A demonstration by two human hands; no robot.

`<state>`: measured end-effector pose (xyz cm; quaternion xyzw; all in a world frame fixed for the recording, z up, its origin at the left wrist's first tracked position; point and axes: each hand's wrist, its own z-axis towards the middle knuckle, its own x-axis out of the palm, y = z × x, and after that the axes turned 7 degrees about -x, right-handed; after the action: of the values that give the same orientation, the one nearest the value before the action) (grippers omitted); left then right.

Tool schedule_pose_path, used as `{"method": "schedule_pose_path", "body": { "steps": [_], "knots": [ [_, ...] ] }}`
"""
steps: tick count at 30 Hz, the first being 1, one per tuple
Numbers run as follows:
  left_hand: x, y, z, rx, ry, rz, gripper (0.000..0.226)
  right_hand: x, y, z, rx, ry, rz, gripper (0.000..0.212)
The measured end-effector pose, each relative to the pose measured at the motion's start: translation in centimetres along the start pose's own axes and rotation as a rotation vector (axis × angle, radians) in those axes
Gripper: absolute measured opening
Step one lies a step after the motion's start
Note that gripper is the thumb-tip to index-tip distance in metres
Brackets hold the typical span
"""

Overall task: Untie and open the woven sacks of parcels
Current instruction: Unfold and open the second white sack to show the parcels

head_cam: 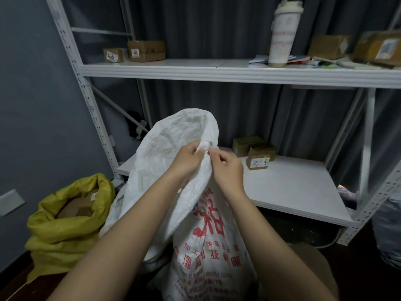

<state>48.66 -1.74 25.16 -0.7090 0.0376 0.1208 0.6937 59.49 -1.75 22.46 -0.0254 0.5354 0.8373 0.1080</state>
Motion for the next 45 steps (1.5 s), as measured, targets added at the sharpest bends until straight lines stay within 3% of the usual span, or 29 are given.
{"method": "schedule_pose_path", "body": {
  "steps": [3,5,6,8,11,14,16,17,21,23,26,28,31,33,35,37,39,43,45],
  "knots": [
    [0.2,0.3,-0.2,-0.055,0.224,-0.067,0.022,-0.4,-0.1,-0.7,0.171,0.146,0.190,0.021],
    [-0.3,0.6,-0.2,-0.106,0.309,-0.176,0.034,-0.6,-0.4,-0.6,0.278,0.161,0.286,0.008],
    [-0.6,0.6,-0.2,-0.110,0.328,-0.208,0.038,-0.7,-0.5,-0.4,0.328,0.142,0.340,0.018],
    [-1.0,0.5,-0.4,-0.074,0.307,-0.170,0.036,-0.7,-0.5,0.0,0.421,0.066,0.498,0.032],
    [-1.3,0.3,-0.6,-0.071,0.209,0.092,0.036,-0.6,0.5,0.7,0.473,0.004,0.752,0.027],
    [-1.7,0.5,-0.4,-0.033,0.114,0.361,0.027,-0.3,0.8,1.3,0.443,-0.047,0.784,0.024],
    [-2.1,0.2,-0.2,0.039,0.050,0.475,0.007,-0.2,0.6,1.0,0.364,0.044,0.654,0.025],
    [-2.5,0.0,0.1,0.052,0.025,0.514,0.014,-0.5,0.3,0.8,0.263,0.106,0.505,0.026],
    [-4.4,-1.5,1.3,0.057,0.169,0.653,0.018,-3.6,0.4,2.6,-0.594,0.221,-0.369,0.032],
    [-4.9,-2.8,1.8,0.088,0.259,0.754,0.012,-4.7,1.3,5.4,-0.822,0.460,-0.689,0.046],
    [-5.3,-4.3,2.4,0.140,0.355,0.894,0.011,-4.9,3.3,8.5,-0.652,0.877,-0.902,0.030],
    [-5.6,-4.8,2.8,0.149,0.414,0.923,0.011,-4.6,4.0,9.0,-0.573,0.964,-0.924,0.015],
    [-5.8,-4.9,2.7,0.182,0.414,0.831,0.010,-4.7,4.5,9.0,-0.702,0.961,-0.932,0.019],
    [-5.9,-4.5,2.5,0.174,0.366,0.891,0.028,-5.2,4.1,9.0,-0.676,0.942,-0.875,0.013],
    [-5.5,-3.5,2.8,0.214,0.355,1.019,0.025,-5.8,3.1,8.9,-0.598,0.919,-0.831,0.014],
    [-5.1,-2.7,3.3,0.313,0.290,1.086,0.018,-6.2,2.2,8.8,-0.639,0.891,-0.852,0.040],
    [-4.9,-2.4,3.9,0.388,0.237,1.143,0.040,-6.6,1.2,8.7,-0.769,0.830,-0.943,0.067],
    [-4.0,-1.7,4.7,0.405,0.283,1.179,0.031,-7.6,-0.5,8.3,-0.887,0.703,-1.015,0.081],
    [-3.6,-1.7,4.6,0.388,0.346,1.150,0.061,-8.0,-1.1,8.0,-0.912,0.707,-1.036,0.075]
  ]
}}
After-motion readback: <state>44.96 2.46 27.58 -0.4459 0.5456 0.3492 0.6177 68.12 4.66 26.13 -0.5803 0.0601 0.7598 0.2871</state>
